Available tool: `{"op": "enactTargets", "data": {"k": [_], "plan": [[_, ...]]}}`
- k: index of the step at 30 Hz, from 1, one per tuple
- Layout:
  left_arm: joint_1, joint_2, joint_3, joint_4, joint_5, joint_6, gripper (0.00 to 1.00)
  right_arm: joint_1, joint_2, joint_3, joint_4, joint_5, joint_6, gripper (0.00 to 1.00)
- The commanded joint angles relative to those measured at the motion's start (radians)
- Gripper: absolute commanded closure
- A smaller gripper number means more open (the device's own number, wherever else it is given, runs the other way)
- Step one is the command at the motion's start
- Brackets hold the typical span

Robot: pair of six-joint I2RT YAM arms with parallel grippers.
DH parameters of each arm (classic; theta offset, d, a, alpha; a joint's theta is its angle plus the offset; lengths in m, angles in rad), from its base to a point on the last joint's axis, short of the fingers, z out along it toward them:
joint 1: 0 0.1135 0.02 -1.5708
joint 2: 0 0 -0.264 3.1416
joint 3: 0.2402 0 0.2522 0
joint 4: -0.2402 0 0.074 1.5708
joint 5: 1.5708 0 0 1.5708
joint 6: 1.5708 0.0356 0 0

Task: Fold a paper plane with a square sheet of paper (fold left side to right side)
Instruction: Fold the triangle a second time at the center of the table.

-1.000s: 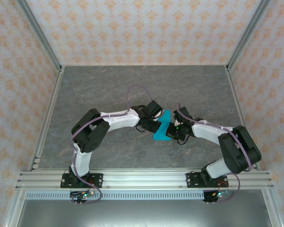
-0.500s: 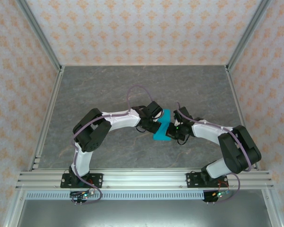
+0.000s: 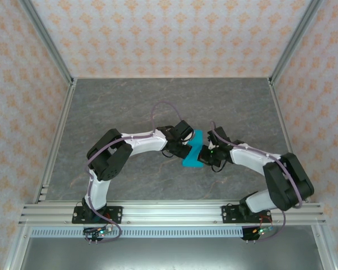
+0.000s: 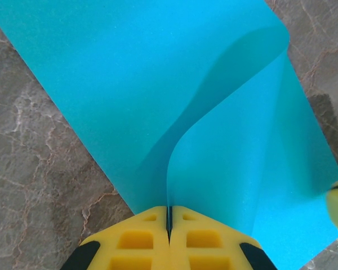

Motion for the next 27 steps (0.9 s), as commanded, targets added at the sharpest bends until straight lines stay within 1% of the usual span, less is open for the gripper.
{"op": "enactTargets", "data": {"k": [1,4,8,16,19,27], "plan": [[0.008,0.020,-0.001,-0.019,-0.002,0.022,1.00,-0.046,-0.094,-0.031,0.079,-0.029,0.061,1.00],[0.007,0.020,0.003,-0.019,0.001,0.023,1.00,-0.081,-0.100,-0.057,0.229,-0.086,0.136,1.00],[0.007,0.020,0.000,-0.018,0.002,0.022,1.00,-0.083,-0.030,-0.027,0.337,-0.131,0.184,1.00],[0.008,0.017,-0.003,-0.014,0.006,0.019,1.00,-0.060,0.087,0.027,0.358,-0.137,0.177,1.00],[0.008,0.015,-0.003,-0.013,0.007,0.019,1.00,-0.048,0.112,0.033,0.378,-0.141,0.180,1.00],[0.007,0.014,-0.006,-0.012,0.010,0.018,1.00,-0.038,0.160,0.045,0.364,-0.125,0.167,1.00]]}}
